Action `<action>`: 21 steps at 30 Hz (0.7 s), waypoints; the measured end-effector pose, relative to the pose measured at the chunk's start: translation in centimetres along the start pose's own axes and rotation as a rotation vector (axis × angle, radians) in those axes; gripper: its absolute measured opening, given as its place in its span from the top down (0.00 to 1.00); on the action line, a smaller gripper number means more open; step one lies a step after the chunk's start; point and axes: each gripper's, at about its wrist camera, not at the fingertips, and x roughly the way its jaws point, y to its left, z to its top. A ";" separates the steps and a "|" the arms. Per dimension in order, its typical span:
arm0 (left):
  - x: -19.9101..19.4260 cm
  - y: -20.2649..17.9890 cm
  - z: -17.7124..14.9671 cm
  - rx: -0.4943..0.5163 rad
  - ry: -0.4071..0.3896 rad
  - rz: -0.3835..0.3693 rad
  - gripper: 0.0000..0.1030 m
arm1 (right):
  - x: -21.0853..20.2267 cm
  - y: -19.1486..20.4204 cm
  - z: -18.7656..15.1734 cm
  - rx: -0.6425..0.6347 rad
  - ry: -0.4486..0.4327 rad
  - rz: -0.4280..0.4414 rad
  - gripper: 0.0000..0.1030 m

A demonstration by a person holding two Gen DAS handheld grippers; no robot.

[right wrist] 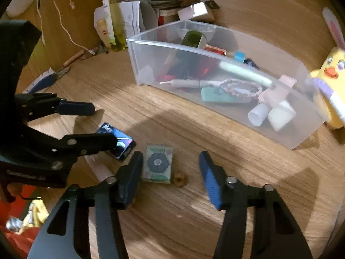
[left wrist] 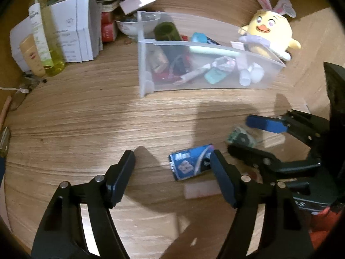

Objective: Organize objects
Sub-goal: 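Grasp the green square badge with the right gripper, then grasp the blue Max staple box with the left gripper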

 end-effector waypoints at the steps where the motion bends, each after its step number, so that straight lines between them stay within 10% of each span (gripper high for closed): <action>1: -0.1 -0.2 0.0 0.009 0.000 0.002 0.30 | 0.0 0.0 0.0 -0.007 0.003 -0.001 0.61; 16: 1.1 -2.1 0.4 0.080 0.006 0.020 0.31 | -0.3 -2.4 0.3 0.089 -0.018 0.014 0.78; 21: 1.1 -1.4 0.9 0.054 -0.011 0.042 0.55 | -0.4 -2.4 0.3 0.090 -0.019 0.016 0.78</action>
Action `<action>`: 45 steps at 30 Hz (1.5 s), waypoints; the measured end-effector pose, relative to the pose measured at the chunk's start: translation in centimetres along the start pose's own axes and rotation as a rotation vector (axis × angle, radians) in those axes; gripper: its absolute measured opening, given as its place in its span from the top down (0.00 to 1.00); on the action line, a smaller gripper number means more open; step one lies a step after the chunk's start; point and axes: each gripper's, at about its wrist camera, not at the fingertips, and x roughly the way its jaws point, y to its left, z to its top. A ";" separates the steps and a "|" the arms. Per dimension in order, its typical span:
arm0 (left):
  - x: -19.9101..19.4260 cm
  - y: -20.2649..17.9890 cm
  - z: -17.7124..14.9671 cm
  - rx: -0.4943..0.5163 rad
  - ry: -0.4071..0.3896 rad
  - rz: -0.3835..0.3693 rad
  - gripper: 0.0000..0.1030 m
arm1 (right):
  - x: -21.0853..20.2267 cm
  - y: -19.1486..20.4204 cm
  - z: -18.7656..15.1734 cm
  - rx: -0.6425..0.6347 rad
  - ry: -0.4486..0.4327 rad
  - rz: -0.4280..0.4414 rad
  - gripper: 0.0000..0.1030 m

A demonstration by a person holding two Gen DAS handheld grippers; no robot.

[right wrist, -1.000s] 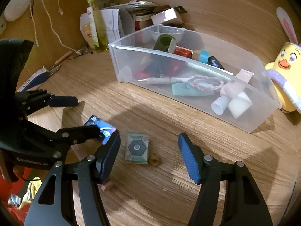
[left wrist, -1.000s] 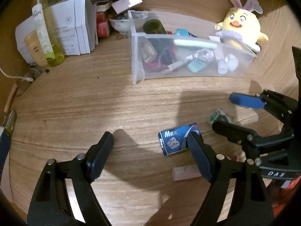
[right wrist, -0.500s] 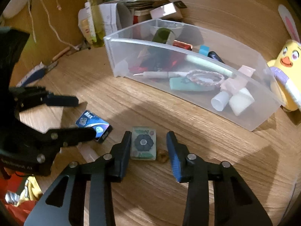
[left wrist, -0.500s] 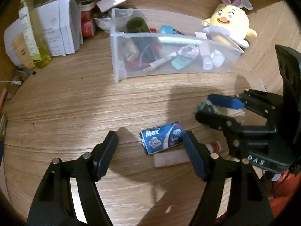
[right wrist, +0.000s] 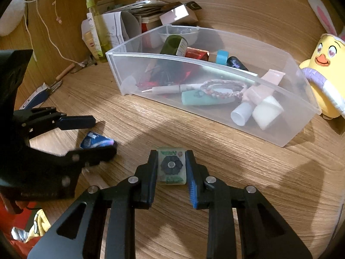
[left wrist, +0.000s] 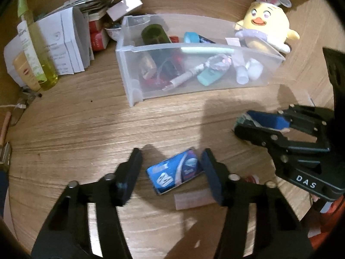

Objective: Organize objects
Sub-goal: 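Grasp the blue Max staple box with the left gripper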

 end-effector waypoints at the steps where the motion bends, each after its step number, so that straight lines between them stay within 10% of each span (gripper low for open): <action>1: 0.0 0.3 0.1 -0.009 -0.001 0.000 0.59 | 0.0 0.0 0.0 0.003 0.000 0.001 0.78; 8: 0.0 2.3 0.4 -0.086 0.000 -0.022 0.89 | -0.2 -0.2 0.3 0.022 -0.012 0.007 0.78; 22: -1.4 1.8 -0.3 -0.054 -0.026 -0.063 0.90 | -1.6 -0.7 0.3 0.039 -0.058 -0.017 0.78; 33: -1.9 2.6 -1.1 -0.068 -0.033 -0.028 0.51 | -3.1 -2.3 0.0 0.092 -0.096 -0.032 0.78; 45: -1.8 2.8 -2.1 -0.038 -0.004 0.004 0.47 | -4.7 -4.3 -0.3 0.136 -0.123 -0.058 0.78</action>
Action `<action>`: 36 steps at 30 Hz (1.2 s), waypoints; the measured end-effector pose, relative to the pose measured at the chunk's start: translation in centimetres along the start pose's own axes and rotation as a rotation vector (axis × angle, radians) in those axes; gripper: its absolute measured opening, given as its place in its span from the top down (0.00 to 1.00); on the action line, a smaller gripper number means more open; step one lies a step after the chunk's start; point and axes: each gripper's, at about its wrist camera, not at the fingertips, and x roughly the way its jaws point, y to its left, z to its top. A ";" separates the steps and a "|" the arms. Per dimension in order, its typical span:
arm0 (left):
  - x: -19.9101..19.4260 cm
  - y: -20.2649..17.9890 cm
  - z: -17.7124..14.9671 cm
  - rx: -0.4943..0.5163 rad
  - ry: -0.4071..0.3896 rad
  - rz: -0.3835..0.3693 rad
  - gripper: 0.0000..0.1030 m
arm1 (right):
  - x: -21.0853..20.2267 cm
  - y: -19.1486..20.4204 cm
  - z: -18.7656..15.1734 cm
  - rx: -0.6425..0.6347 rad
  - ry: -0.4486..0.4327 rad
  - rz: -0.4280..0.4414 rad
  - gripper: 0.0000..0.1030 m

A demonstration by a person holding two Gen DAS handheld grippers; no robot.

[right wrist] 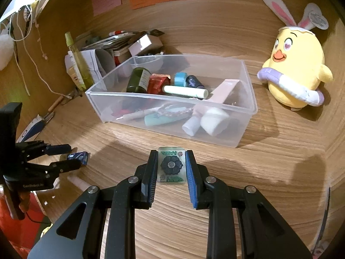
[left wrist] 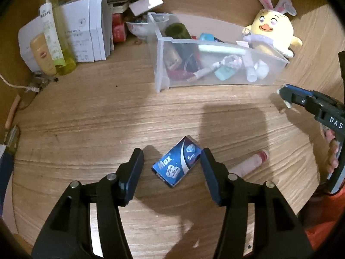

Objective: Organize objects
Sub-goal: 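Grasp the blue Max staple box with the left gripper, then lift the Max box and green badge and carry both over the clear box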

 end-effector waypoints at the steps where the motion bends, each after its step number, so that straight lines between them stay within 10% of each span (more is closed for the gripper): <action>1: 0.1 0.0 0.1 -0.003 0.000 -0.002 0.47 | 0.0 0.0 0.0 0.003 0.002 -0.001 0.78; 9: 0.5 1.1 1.0 -0.036 0.002 -0.011 0.69 | -0.4 -0.7 -0.1 0.025 -0.006 -0.017 0.78; 36: 0.4 0.3 1.3 -0.007 -0.004 -0.035 0.74 | -3.0 -3.0 1.0 0.075 -0.071 -0.058 0.78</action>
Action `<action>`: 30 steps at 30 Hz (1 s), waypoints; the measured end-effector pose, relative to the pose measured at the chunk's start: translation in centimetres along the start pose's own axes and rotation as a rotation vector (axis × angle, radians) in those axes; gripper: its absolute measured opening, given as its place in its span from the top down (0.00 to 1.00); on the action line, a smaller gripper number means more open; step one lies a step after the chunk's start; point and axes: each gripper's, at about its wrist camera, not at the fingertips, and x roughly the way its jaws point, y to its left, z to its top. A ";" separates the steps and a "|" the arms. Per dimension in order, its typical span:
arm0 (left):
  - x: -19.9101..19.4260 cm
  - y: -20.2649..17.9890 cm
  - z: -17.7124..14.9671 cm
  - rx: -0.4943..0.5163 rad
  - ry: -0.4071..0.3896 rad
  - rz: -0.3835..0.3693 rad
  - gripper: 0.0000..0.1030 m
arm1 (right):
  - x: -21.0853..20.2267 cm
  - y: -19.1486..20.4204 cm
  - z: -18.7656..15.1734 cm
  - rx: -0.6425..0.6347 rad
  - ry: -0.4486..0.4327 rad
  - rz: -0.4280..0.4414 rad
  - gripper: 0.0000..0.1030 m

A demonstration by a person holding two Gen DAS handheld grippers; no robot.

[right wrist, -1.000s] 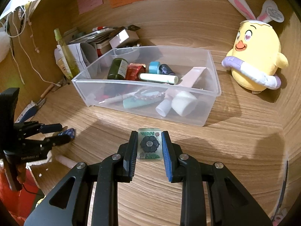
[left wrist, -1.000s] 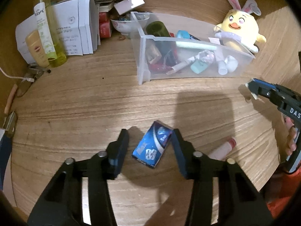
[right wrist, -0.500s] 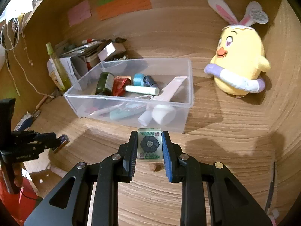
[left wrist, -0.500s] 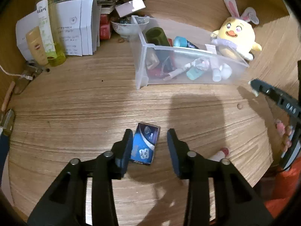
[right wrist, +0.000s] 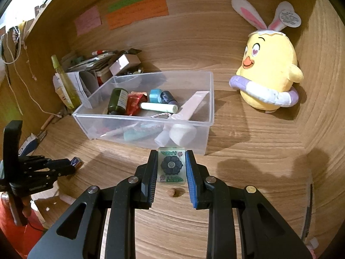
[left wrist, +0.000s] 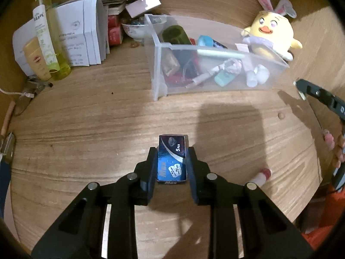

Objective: Organize objects
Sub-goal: 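Lift the Max box and green badge and carry both over the clear box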

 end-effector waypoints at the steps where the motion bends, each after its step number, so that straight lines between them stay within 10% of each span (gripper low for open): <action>1: -0.1 0.0 0.2 -0.006 -0.007 -0.008 0.74 | 0.0 0.1 0.1 0.000 -0.003 0.005 0.78; 30: -3.2 -5.4 9.6 0.060 -0.235 -0.119 0.74 | 1.6 2.2 6.1 -0.058 -0.094 0.039 0.78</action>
